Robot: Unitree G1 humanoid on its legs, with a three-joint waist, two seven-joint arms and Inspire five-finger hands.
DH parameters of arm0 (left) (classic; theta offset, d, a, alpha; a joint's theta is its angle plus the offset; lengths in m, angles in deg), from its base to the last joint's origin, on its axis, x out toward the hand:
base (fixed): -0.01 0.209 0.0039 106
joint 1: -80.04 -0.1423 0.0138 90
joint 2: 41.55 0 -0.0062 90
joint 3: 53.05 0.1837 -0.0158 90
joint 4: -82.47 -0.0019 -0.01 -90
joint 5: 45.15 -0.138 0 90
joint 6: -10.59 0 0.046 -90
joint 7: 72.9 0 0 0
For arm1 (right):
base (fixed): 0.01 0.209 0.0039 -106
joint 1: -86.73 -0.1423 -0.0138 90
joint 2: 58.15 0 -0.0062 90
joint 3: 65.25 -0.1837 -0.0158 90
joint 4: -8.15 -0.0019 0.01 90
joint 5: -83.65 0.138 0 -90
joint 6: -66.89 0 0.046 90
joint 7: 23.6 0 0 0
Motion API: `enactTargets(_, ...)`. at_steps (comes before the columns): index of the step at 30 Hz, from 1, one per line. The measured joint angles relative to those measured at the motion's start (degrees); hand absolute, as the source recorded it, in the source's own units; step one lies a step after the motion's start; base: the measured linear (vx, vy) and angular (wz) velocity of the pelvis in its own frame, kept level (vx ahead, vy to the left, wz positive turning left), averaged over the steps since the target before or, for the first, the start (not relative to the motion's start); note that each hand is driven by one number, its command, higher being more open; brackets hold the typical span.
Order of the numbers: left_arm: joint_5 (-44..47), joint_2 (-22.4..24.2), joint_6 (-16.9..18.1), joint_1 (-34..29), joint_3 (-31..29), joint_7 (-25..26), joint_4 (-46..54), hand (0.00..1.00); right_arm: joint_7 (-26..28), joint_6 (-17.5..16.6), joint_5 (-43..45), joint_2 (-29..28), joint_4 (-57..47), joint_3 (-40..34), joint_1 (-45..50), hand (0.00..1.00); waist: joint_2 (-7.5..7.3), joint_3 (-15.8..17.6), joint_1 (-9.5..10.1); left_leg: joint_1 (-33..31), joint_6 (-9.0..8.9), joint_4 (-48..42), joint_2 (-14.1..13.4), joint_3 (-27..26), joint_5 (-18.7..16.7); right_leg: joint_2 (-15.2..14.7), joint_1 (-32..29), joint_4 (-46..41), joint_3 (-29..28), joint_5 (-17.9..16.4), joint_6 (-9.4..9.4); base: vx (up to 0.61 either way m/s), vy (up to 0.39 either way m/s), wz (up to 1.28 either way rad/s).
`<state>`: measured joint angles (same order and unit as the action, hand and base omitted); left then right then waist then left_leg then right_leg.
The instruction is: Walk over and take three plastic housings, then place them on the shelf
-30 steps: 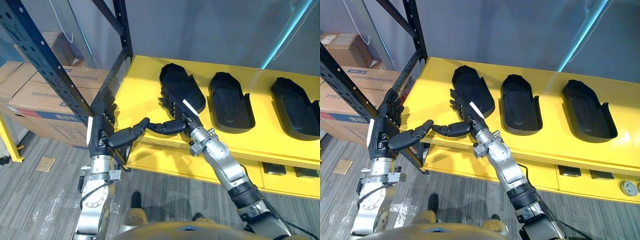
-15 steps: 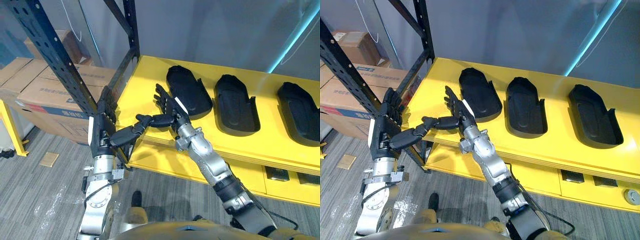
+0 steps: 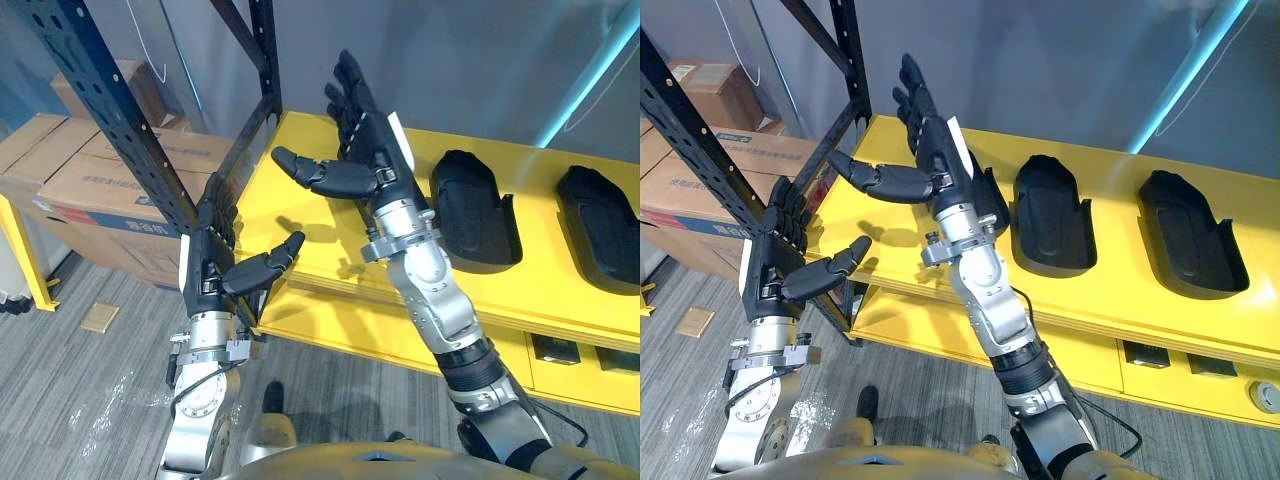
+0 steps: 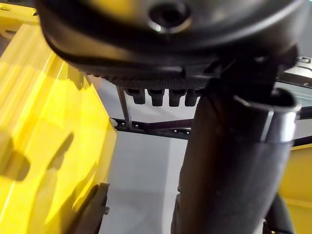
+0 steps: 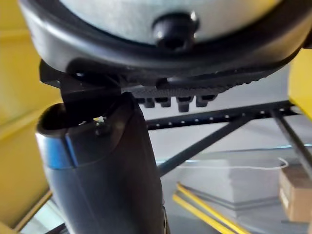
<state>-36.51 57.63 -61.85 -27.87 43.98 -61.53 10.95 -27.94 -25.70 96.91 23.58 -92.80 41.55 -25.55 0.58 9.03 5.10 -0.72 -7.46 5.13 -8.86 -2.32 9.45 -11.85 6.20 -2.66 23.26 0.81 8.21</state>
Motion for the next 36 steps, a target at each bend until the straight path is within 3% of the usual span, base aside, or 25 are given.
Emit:
enactTargets(3, 0.0, -0.1, 0.0, 0.0, 0.0, -0.1, 0.0, 1.00, 0.3, 3.1, -1.8, 1.7, -0.4, -1.2, 2.7, 1.00, -0.02, 0.0, -0.61, 0.0, 0.23, 0.0, 0.0, -0.4, -0.4, 0.0, -0.2, 0.1, -0.3, 0.0, 0.05, 0.00, 0.000, -0.07)
enactTargets(5, 0.0, -0.4, 0.0, 0.0, 0.0, -0.1, 0.0, 1.00, 1.1, 7.5, -1.8, 3.7, 0.0, -1.9, 5.9, 1.00, -0.01, 0.0, -0.64, 0.0, 0.26, 0.0, -0.1, -0.7, -0.5, 0.1, -0.4, 0.4, -0.7, 0.2, 0.23, 0.00, -0.004, -0.08)
enactTargets(10, 0.0, -1.0, 0.0, -0.1, 0.1, 0.3, -0.1, 1.00, 2.4, 12.5, -3.8, 6.4, 2.9, -2.1, 8.6, 1.00, -0.05, 0.0, -0.86, -0.5, 0.08, 0.0, -0.2, -1.4, -0.1, 0.2, -1.2, 0.7, -1.3, 0.8, 0.70, 0.01, -0.010, -0.06)
enactTargets(23, 0.0, -1.5, 0.0, -0.1, 0.6, 0.9, -0.2, 1.00, 4.8, 14.7, -3.5, 6.7, 3.6, -2.5, 12.0, 1.00, -0.12, 0.0, -0.84, -0.2, -0.01, 0.0, -0.3, -1.7, -0.7, 0.1, -1.1, 0.0, -1.6, 0.1, 0.15, -0.02, -0.007, -0.01)
enactTargets(36, 0.0, -2.5, 0.0, -0.2, 0.9, 0.5, -0.2, 1.00, 6.6, 14.2, -1.0, 6.7, 5.9, -1.3, 10.6, 1.00, -0.54, -0.1, -0.70, 0.0, 0.11, 0.0, -0.3, -1.5, -0.1, 0.1, -1.0, -0.2, -1.4, 0.1, -0.16, 0.00, -0.003, 0.01)
